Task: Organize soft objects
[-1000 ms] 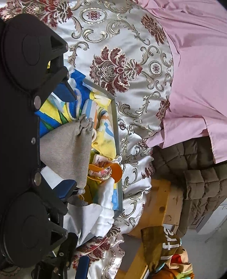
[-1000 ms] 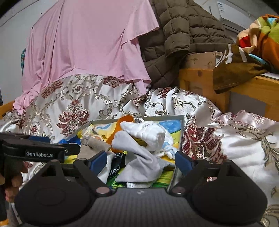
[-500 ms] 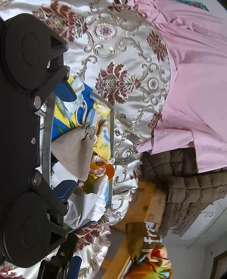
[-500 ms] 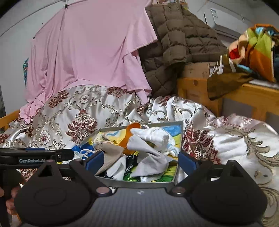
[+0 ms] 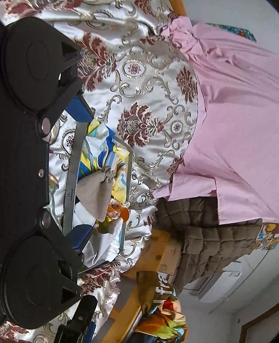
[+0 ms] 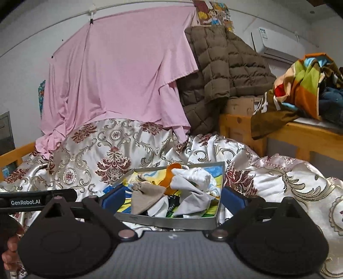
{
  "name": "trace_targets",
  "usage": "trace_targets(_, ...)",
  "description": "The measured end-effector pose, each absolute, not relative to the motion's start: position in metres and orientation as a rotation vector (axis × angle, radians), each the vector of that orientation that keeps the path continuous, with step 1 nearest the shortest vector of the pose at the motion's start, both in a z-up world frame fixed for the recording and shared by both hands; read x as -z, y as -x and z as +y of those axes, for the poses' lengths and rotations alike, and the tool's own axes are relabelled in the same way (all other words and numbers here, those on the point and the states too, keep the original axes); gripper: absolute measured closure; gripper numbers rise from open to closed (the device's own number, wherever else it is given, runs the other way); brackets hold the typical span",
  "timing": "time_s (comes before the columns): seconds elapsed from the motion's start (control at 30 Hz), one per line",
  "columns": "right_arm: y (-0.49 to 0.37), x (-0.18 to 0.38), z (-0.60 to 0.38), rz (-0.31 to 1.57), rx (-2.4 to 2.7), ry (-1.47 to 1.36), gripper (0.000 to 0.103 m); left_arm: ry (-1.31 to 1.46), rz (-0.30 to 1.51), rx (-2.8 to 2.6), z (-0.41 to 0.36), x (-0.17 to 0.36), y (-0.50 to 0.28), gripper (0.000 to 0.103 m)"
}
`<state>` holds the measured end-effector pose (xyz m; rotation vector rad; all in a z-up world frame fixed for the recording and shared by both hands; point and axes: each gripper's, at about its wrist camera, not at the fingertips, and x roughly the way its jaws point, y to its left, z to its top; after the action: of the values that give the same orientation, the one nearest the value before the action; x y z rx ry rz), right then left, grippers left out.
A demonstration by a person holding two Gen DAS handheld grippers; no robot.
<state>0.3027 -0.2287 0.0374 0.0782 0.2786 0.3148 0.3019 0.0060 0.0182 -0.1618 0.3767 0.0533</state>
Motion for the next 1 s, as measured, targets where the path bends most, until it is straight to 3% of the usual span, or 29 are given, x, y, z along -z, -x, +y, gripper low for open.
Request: trace_targets(1.0, -0.222, -0.040, -0.237, 0.274, -0.320, -0.130, 0.001, 0.170, 0.341, -0.096, -0.002, -0.014, -0.204, 0.001)
